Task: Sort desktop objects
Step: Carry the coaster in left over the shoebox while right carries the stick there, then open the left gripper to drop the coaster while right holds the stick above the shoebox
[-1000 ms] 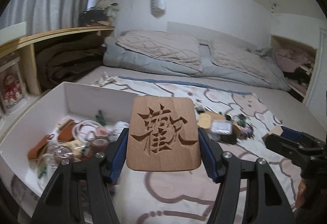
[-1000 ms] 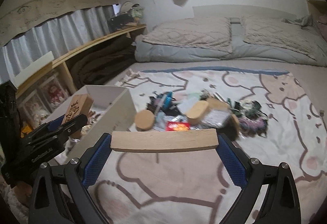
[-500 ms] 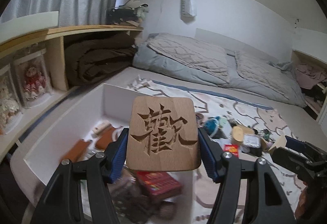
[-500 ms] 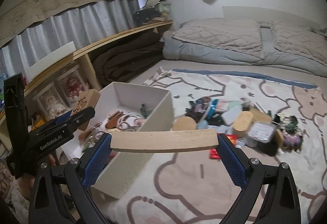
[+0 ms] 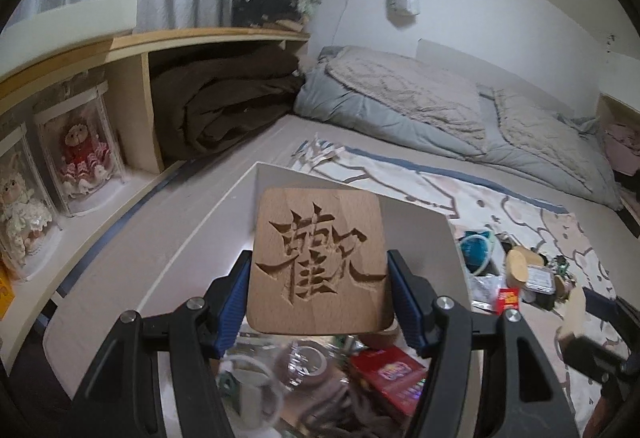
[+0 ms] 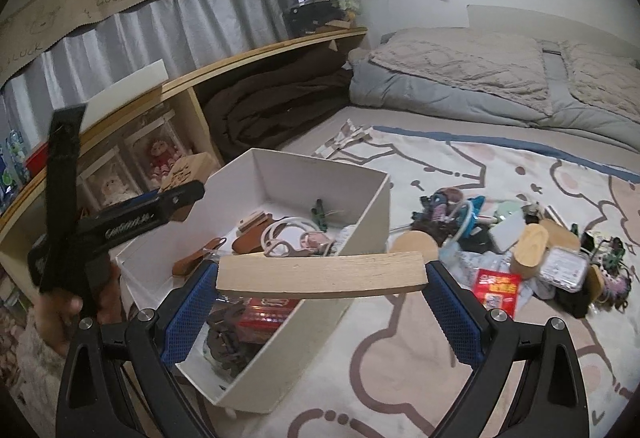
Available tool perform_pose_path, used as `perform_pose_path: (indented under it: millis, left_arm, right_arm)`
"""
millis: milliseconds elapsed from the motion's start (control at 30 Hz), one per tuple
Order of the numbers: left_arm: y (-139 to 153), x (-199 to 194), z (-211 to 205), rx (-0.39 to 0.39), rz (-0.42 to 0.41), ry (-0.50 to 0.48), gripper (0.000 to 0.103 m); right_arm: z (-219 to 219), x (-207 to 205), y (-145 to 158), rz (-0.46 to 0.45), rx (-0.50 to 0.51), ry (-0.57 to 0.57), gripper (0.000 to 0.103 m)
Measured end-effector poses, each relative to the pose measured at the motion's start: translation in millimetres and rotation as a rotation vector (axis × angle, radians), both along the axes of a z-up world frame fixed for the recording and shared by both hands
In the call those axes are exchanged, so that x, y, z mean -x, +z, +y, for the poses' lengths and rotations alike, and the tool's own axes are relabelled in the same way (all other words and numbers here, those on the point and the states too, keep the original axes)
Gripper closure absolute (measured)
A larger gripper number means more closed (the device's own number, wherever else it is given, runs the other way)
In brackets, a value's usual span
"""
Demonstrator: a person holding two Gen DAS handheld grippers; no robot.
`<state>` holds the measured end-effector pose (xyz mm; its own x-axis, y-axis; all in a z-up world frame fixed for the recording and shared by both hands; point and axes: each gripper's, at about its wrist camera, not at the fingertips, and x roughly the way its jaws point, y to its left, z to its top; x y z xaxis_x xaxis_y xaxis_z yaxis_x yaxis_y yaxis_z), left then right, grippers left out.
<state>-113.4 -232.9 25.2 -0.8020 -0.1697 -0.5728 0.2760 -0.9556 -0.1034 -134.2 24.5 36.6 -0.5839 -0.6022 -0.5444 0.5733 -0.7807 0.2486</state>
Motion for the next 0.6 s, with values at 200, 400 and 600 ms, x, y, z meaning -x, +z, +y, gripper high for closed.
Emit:
perform_pose_path:
  millis: [200,400,600]
  left_arm:
    - [-8.8,22.4,-23.6,-0.072,-0.075,0.013,0.039]
    - [-18.7,46.6,-29.4,-0.046,-0.173,0.009,0.039]
    - [-33.5,68.8,-32.8,-0.028,-0.277,-0.014,0.039]
  right_arm:
    - [-17.7,0.8,-1.4,-0.003,0.001,0.028,0.003]
    - [-32.0,-2.2,-3.2,-0.004,-0.012,0.06,0.003]
    - [-38.0,-5.7,-5.3,-0.012,-0.014,0.075,0.003]
